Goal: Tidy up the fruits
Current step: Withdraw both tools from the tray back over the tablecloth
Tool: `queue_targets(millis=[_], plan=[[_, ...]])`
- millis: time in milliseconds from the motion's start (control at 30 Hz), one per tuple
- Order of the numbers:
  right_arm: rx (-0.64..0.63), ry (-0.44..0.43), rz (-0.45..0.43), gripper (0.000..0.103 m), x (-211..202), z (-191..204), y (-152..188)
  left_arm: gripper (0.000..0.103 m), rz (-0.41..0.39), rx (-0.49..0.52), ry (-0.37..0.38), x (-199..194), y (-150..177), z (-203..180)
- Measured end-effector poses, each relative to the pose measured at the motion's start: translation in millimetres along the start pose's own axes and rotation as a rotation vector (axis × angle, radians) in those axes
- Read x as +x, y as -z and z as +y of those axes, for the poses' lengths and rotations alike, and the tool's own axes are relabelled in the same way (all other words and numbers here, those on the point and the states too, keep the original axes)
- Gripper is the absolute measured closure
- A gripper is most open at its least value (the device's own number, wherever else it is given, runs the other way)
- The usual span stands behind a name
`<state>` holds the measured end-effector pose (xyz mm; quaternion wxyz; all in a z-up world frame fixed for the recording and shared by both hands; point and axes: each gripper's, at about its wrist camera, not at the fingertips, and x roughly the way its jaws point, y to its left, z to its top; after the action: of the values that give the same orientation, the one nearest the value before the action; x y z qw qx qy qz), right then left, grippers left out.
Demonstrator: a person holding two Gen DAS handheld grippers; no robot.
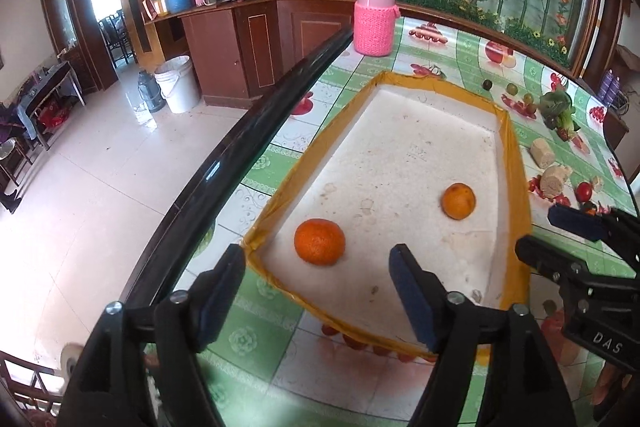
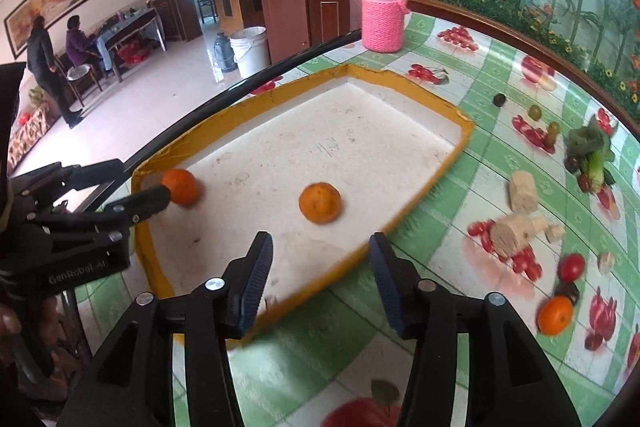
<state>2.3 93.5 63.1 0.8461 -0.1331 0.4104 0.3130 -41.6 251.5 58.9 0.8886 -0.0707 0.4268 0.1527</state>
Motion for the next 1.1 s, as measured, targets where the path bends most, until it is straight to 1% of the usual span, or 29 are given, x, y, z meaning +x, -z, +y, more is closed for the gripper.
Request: queue_targets(millis=[33, 167, 333, 400, 433, 467, 767, 867, 1100], plan=[[0.008, 0.009, -0.005, 0.043, -4, -3, 4, 0.021, -0.006, -0.004, 0.006, -3, 1, -2], [0.042, 0.047, -0.012, 0.042, -20, -17, 21, 0.017, -0.025, -0.003, 0.038, -14, 7, -18], [0.076, 0.103, -0.021, 0.041, -42, -37, 41, 0.014, -0.042, 0.068, 0.077, -25, 13, -55], [0.091, 0.129, -0.031, 0.035, -51, -45, 48, 0.013, -0.046, 0.100, 0.092, -28, 14, -71], [0.101, 0.146, -0.039, 0.030, -56, -50, 52, 0.013, -0.047, 0.116, 0.100, -30, 15, -78], [0.108, 0.158, -0.047, 0.029, -61, -54, 56, 0.013, -0.049, 0.131, 0.105, -31, 15, -85], [0.187, 0.248, -0.074, 0.028, -98, -100, 88, 0.012, -0.047, 0.238, 0.158, -38, 22, -144], [0.222, 0.279, -0.071, 0.028, -106, -117, 100, 0.011, -0.041, 0.267, 0.171, -38, 23, -160], [0.304, 0.315, -0.049, 0.028, -114, -155, 126, 0.011, -0.038, 0.302, 0.194, -41, 24, -190]])
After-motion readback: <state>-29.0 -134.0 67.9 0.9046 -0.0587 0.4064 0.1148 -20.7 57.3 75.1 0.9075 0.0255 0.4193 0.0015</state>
